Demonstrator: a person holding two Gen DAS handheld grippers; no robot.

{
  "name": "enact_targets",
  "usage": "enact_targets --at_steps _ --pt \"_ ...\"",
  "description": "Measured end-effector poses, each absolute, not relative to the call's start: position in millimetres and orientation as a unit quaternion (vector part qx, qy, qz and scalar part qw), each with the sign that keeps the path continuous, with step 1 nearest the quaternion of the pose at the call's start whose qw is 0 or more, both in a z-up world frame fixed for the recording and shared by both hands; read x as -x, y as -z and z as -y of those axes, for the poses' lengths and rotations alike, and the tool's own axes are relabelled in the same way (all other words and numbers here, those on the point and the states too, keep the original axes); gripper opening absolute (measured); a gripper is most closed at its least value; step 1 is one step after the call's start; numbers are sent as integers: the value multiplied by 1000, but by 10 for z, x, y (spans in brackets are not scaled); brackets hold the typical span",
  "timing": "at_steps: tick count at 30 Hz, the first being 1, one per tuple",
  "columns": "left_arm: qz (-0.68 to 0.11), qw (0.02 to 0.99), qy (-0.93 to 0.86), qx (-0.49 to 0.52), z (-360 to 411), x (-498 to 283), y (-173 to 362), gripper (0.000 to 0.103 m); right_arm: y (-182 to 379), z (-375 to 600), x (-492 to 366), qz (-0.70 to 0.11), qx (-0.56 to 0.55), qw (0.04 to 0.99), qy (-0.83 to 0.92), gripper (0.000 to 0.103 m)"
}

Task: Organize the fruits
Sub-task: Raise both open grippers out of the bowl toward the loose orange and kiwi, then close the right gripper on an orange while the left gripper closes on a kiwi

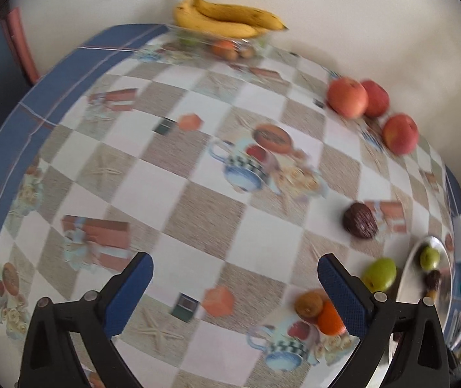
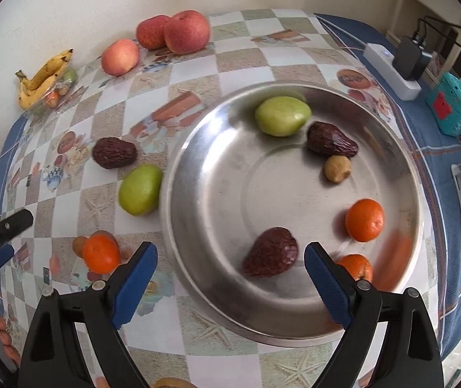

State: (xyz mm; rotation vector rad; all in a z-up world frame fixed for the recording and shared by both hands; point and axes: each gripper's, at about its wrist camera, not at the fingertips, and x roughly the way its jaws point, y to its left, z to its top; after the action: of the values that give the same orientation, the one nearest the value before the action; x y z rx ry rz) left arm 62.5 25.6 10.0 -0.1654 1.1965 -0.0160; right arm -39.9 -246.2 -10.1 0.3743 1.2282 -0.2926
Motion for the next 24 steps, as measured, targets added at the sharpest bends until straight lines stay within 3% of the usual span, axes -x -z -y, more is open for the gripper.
enact_targets --at_steps 16,24 --pt "-581 807 37 96 -237 -668 -27 103 -108 1823 132 -534 -156 829 57 93" --pt "-611 781 56 116 -193 -689 168 102 47 1575 17 -558 -118 821 39 93"
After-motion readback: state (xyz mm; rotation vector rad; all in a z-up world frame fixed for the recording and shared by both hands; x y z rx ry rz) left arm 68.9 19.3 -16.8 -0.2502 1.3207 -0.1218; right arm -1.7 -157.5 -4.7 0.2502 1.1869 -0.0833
